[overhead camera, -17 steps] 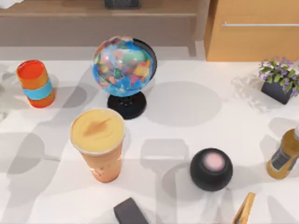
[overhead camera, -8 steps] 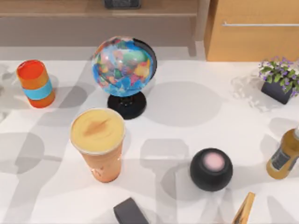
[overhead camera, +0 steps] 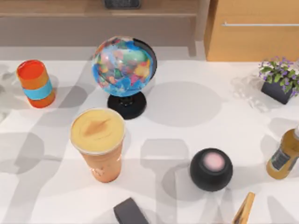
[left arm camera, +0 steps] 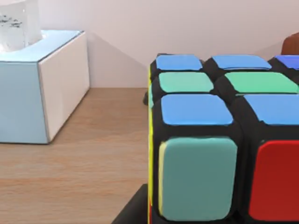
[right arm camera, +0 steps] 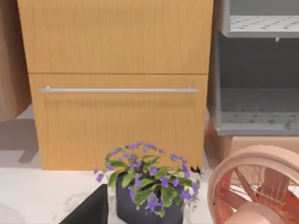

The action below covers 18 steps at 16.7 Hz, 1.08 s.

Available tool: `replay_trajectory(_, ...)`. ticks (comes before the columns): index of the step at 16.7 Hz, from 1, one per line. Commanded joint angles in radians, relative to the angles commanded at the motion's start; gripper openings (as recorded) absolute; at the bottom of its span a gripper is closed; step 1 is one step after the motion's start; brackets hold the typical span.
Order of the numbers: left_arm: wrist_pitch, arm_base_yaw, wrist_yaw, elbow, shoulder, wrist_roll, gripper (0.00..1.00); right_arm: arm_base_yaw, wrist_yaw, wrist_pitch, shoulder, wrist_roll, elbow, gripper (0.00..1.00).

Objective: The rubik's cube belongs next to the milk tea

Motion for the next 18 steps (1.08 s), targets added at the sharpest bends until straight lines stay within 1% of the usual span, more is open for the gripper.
replay_trajectory(6, 0.000, 0.000, 0.000, 0.000, 0.000, 0.000, 0.02, 0.000, 0.000, 0.000, 0.000, 0.000, 0.000, 1.00)
replay_trajectory(7, 0.000, 0.000, 0.000, 0.000, 0.000, 0.000, 0.00, 0.000, 0.000, 0.000, 0.000, 0.000, 0.000, 1.00)
replay_trajectory(18, -0.019, -0.003, -0.001, 0.024, 0.003, 0.001, 0.00, 0.000, 0.000, 0.000, 0.000, 0.000, 0.000, 1.00)
